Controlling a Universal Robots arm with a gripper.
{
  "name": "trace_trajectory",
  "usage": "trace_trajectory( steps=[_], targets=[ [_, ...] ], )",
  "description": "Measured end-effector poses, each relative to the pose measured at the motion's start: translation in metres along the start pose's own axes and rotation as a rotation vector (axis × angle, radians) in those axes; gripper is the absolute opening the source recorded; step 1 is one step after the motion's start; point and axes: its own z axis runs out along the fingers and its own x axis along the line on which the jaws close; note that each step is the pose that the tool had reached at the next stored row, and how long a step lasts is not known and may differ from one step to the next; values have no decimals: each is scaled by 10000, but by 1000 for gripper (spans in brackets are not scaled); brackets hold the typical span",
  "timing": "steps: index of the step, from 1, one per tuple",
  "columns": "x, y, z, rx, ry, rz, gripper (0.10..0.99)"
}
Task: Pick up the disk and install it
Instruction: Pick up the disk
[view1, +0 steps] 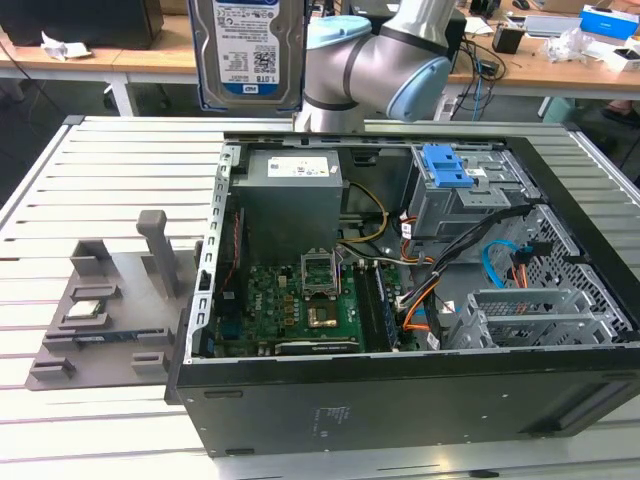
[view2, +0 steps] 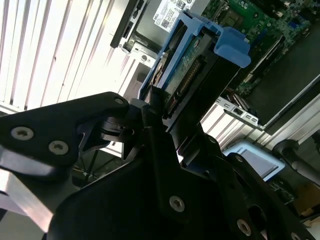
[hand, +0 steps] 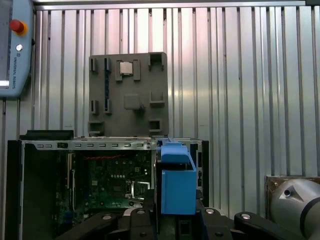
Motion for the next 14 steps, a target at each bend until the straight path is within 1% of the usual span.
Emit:
trace_trajectory(
  steps=[2, 5, 8, 11, 13, 14],
  targets=[
    [-1, -53, -4, -1, 0, 2, 361],
    [-1, -166, -10, 0, 0, 3, 361],
    [-1, -234, -14, 0, -1, 2, 361],
    [-2, -338, -21, 0, 0, 3, 361],
    [-2, -386, -25, -1, 2, 0, 361],
    [-2, -389, -24, -1, 0, 2, 361]
  ],
)
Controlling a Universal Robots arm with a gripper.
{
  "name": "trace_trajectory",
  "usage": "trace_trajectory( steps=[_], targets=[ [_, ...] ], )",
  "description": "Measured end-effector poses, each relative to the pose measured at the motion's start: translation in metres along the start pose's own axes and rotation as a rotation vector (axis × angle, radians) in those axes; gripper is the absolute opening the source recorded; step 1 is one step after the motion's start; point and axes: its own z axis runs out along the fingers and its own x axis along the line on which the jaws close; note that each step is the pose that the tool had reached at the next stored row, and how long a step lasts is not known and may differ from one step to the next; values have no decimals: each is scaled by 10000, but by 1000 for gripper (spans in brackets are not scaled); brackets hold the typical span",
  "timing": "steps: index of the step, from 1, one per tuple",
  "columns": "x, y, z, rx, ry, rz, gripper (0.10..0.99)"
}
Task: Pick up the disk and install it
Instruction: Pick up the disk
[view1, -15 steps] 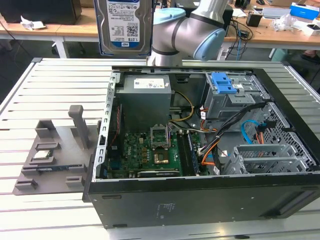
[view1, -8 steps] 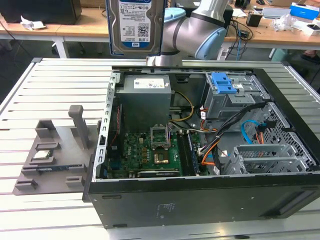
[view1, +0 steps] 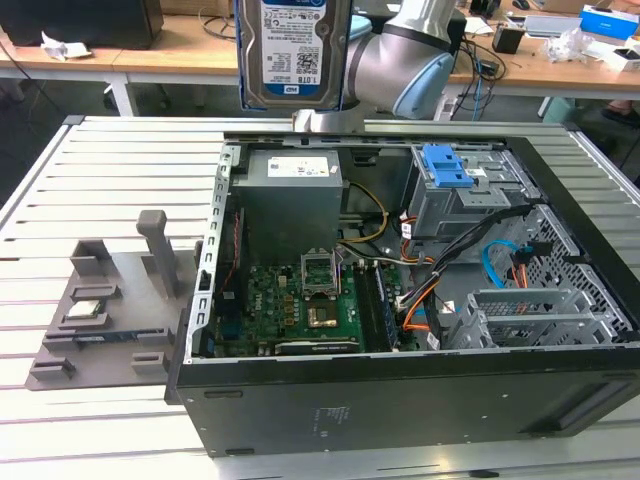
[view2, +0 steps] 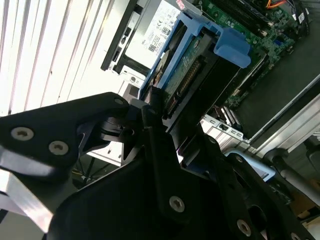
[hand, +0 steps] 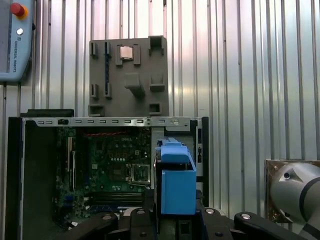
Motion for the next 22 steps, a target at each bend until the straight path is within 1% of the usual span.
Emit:
trace_trajectory(
  steps=[5, 8, 11, 12, 18, 22],
  targets=[
    [7, -4, 1, 1, 0, -3, 361],
    [71, -3, 4, 0, 0, 0, 361],
    [116, -3, 6, 0, 0, -1, 361],
    [146, -4, 8, 1, 0, -1, 361],
    [203, -4, 13, 0, 0, 0, 361],
    [274, -5, 19, 1, -1, 0, 361]
  ],
)
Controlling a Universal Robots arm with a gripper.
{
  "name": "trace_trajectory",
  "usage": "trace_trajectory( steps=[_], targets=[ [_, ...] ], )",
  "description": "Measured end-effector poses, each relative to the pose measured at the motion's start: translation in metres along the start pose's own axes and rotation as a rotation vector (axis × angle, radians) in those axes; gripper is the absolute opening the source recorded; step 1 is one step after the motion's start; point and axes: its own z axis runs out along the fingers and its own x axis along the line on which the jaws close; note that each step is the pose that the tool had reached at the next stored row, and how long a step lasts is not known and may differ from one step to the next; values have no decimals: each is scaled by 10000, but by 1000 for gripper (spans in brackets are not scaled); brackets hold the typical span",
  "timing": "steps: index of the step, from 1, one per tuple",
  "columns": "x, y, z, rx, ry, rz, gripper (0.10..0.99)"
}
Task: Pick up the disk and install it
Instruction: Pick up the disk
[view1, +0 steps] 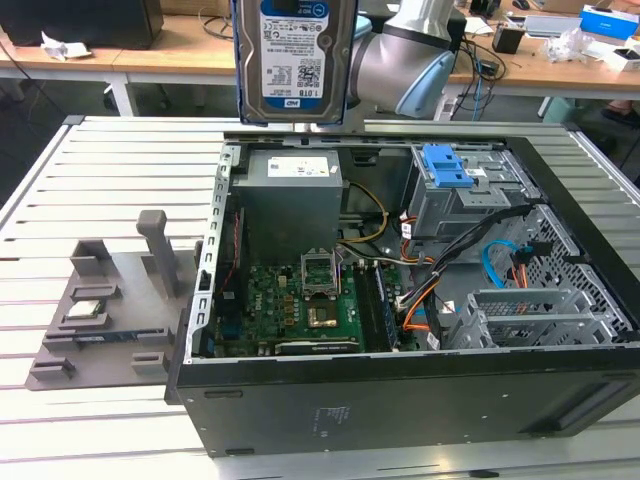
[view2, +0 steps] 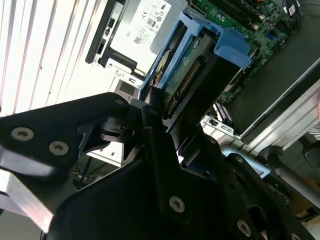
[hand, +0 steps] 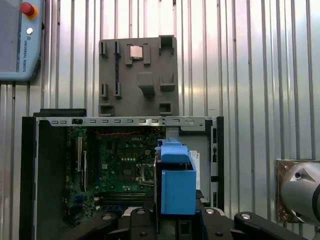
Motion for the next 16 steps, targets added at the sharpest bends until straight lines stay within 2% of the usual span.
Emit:
trace_trajectory(
  steps=[16],
  targets=[
    [187, -2, 19, 0, 0, 0, 361]
  ],
)
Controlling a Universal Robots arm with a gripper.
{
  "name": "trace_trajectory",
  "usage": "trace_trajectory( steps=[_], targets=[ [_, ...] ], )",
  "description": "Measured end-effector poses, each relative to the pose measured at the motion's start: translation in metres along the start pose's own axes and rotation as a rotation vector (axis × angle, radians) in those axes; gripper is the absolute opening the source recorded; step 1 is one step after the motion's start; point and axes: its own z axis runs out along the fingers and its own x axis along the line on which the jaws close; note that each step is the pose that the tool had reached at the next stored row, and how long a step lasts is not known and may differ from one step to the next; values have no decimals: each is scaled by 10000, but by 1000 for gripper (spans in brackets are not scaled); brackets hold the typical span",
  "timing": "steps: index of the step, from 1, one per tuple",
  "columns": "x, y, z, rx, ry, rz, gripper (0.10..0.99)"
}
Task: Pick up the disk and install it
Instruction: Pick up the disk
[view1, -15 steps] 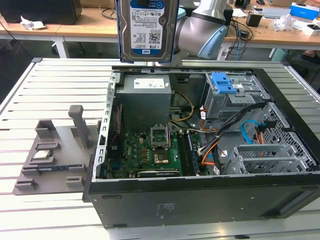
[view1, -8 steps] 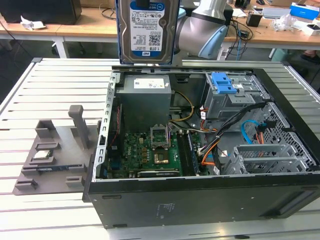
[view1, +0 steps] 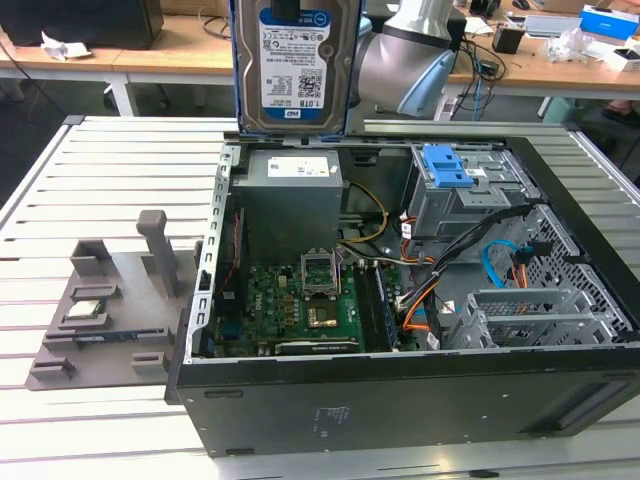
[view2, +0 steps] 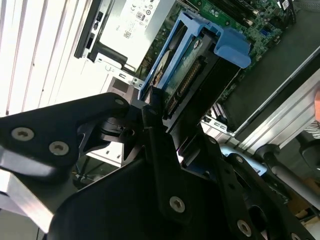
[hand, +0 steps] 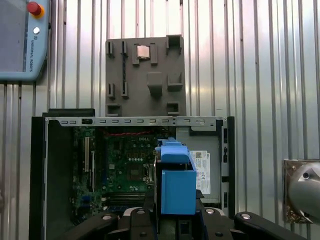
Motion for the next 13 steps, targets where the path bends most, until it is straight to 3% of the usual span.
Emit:
trace_trajectory(
  steps=[13],
  targets=[
    [137, -1, 12, 0, 0, 0, 361]
  ],
)
